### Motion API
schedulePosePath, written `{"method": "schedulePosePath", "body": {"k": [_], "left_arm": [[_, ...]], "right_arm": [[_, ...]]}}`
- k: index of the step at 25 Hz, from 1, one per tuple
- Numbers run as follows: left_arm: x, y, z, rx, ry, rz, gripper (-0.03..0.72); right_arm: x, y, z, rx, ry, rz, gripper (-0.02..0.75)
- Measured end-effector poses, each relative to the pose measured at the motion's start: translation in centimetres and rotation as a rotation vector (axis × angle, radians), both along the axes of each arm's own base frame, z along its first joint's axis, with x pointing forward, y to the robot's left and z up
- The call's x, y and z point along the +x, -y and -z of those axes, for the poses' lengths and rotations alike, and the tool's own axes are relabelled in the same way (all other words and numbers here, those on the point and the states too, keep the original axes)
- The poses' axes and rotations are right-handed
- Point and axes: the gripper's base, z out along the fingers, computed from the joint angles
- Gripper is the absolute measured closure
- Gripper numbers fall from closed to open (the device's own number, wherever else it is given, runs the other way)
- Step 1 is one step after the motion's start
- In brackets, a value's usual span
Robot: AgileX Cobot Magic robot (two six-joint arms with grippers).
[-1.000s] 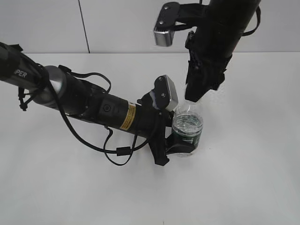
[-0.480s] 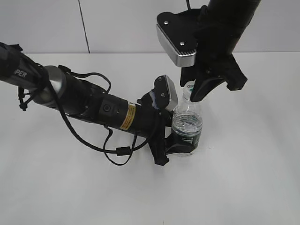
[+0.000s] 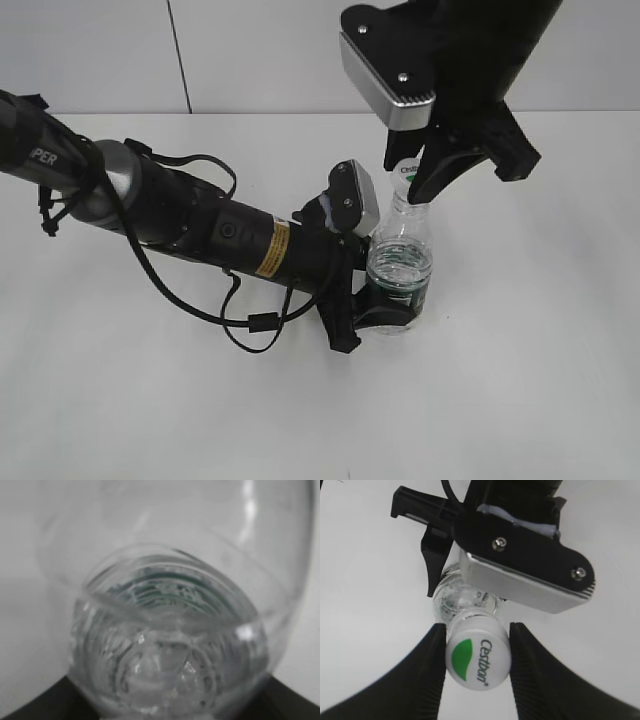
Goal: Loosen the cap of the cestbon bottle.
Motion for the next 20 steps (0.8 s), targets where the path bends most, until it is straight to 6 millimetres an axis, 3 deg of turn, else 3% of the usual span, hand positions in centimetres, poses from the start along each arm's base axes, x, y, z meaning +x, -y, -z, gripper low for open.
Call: {"method": "schedulePosePath", "body": {"k": [12, 20], "left_arm": [[0.0, 0.0, 0.0, 0.001, 0.0, -0.001, 0.274], [0.0, 0.0, 0.0, 0.001, 0.0, -0.001, 0.274]], "right_arm": [[-1.4, 1.0, -3.5, 0.036, 0.085, 0.024, 0.444], [-1.8, 2.6, -5.2, -0.01, 0.13, 0.257, 0.444]]}}
